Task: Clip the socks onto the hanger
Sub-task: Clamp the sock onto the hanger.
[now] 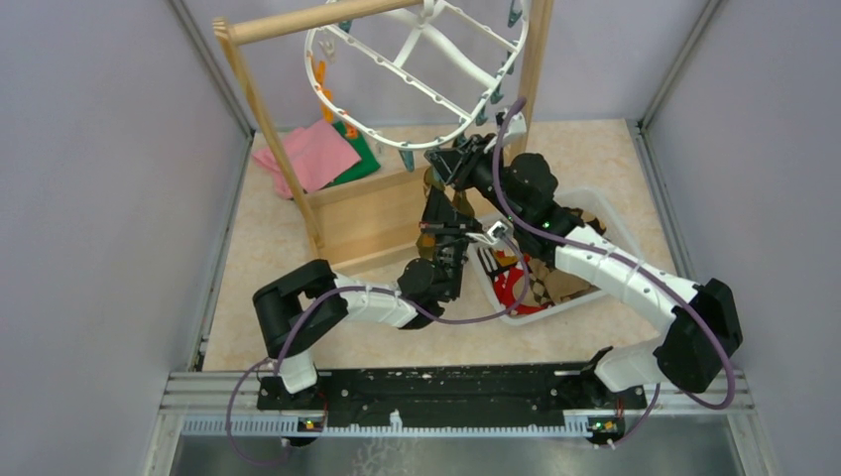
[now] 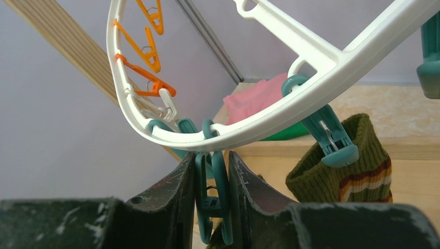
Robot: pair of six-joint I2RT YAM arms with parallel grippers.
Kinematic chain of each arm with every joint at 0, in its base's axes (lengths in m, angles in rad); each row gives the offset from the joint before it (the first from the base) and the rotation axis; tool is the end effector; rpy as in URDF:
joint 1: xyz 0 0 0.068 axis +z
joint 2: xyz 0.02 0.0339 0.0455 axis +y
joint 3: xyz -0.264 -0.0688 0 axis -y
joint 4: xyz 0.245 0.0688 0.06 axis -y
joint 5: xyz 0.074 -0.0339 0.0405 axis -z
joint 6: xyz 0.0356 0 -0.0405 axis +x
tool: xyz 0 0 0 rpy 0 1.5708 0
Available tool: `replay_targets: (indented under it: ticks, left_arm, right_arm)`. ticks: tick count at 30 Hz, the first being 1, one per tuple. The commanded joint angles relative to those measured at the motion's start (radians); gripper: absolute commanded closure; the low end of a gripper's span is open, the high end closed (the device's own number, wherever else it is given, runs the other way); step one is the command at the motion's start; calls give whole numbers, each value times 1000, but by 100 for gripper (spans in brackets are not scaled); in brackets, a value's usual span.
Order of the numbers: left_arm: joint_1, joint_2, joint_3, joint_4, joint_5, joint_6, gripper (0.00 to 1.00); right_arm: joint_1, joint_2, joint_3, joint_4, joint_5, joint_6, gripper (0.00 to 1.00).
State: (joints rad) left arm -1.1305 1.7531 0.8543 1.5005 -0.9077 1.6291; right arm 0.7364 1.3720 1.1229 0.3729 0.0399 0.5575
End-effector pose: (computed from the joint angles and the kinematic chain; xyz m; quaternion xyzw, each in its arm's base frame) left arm 0.1730 -0.3014 0.2730 0.3374 0.4604 0.3941 0.7203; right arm 0.2446 0.2198 0.3836 -0.0442 0.6606 0.4411 0.6059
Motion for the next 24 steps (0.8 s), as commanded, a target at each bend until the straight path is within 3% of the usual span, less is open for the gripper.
replay_targets:
  ticks: [1, 24]
  left_arm:
    - [3, 38, 43, 293, -6, 27, 100]
    - [-3, 49, 90, 292, -22, 46, 100]
  right_arm:
    - [-4, 24, 41, -111, -6, 18, 100]
    - [-2, 44, 73, -174, 39, -15, 100]
